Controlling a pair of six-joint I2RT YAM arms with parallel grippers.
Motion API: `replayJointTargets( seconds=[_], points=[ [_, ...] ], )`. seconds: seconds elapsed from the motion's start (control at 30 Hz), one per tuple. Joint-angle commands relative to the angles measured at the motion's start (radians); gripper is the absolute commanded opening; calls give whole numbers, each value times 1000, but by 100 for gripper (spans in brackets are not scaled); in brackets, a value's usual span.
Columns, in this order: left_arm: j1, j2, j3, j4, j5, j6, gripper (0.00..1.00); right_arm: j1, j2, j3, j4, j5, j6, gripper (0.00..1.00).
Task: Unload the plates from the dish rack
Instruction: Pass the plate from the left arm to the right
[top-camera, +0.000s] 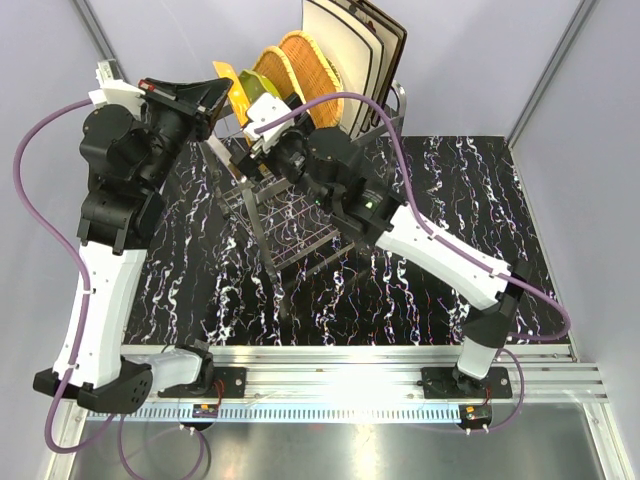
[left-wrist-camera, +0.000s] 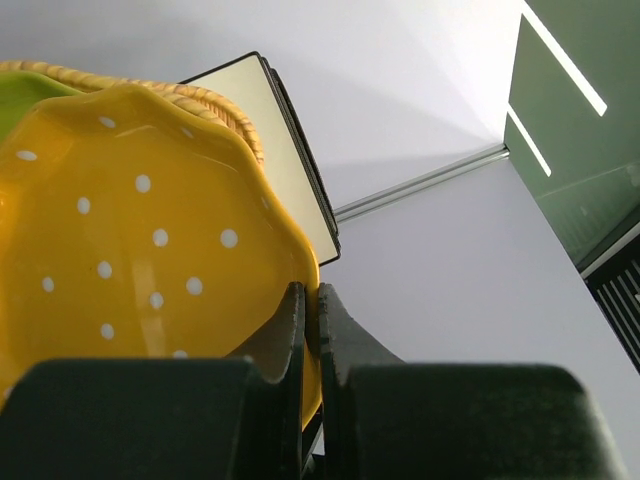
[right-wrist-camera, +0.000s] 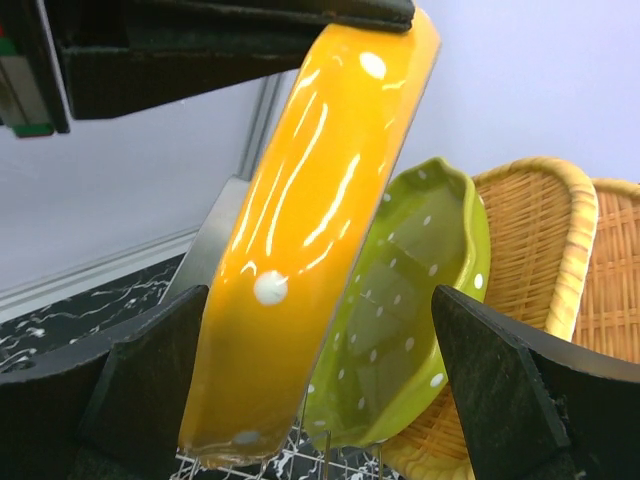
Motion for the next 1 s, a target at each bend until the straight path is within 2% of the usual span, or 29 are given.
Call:
replayJointTargets(
  seconds=[0.0,0.27,0.4,0.43,0.5,0.53,0.63,0.97],
  points=[
    [-3,-68,14,249,-36,-44,0,26,5,18,139,130,-57,100],
    [-3,-85,-13,273,-36,-64,0,35,45,49,122,189,-46,100],
    [-3,-93,-20,279,-34,-68,0,42,59,55,128,215,-45,85],
    [-3,-94,-25,284,-58,-70,0,45,62,57,132,219,-46,76],
    [-4,-99,-36,293,-62,-78,0,49,65,52,149,235,-51,66],
    [-3,-105,-43,299,-65,-79,0,50,68,49,158,239,-57,54],
    [-3,-116,-60,305,-74,-85,0,52,74,46,200,261,-84,35],
    [-4,-159,-123,354,-77,-108,0,52,82,90,312,256,-132,10]
  ],
)
